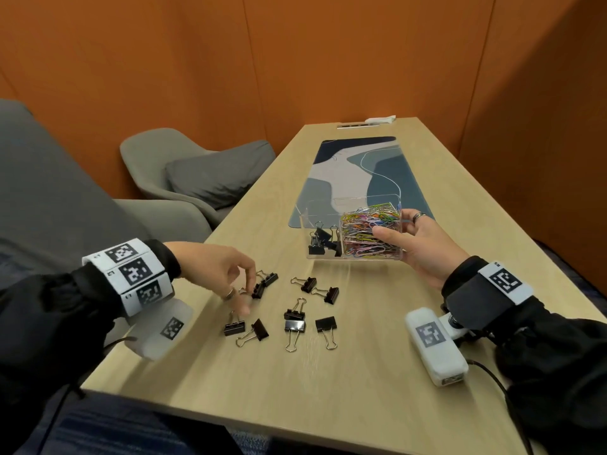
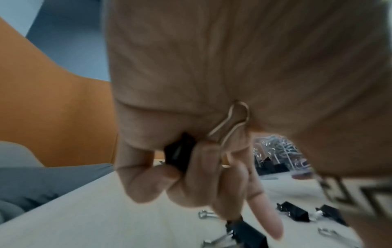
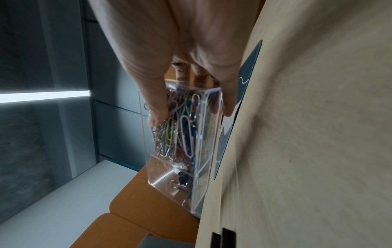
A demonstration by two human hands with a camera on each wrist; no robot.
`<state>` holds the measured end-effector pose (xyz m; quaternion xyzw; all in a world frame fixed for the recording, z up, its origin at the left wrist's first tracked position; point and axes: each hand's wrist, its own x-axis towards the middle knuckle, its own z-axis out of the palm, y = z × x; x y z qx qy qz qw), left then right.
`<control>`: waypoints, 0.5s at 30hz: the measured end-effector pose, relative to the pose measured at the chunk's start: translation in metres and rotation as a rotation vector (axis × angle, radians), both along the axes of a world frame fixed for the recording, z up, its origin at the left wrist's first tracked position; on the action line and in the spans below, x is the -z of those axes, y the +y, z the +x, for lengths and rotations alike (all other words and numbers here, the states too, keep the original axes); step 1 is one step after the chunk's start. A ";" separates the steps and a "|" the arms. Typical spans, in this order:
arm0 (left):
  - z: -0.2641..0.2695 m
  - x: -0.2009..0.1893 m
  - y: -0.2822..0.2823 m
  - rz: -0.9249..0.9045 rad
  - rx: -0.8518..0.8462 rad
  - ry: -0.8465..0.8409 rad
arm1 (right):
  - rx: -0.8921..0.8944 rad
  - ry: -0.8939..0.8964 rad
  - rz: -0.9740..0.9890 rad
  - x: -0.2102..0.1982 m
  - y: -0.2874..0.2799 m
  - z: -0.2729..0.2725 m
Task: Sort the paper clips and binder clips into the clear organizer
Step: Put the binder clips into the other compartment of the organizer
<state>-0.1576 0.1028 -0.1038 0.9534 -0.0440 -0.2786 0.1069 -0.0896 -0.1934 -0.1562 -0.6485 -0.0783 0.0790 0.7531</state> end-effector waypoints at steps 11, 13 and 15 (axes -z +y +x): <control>0.000 0.021 0.005 0.101 0.217 0.072 | -0.008 -0.008 0.015 -0.001 -0.001 -0.001; 0.002 0.023 0.005 0.106 0.217 0.050 | -0.007 -0.007 0.010 -0.001 -0.001 -0.001; 0.003 0.023 0.004 0.104 0.193 0.021 | -0.006 -0.006 0.008 0.000 -0.001 -0.001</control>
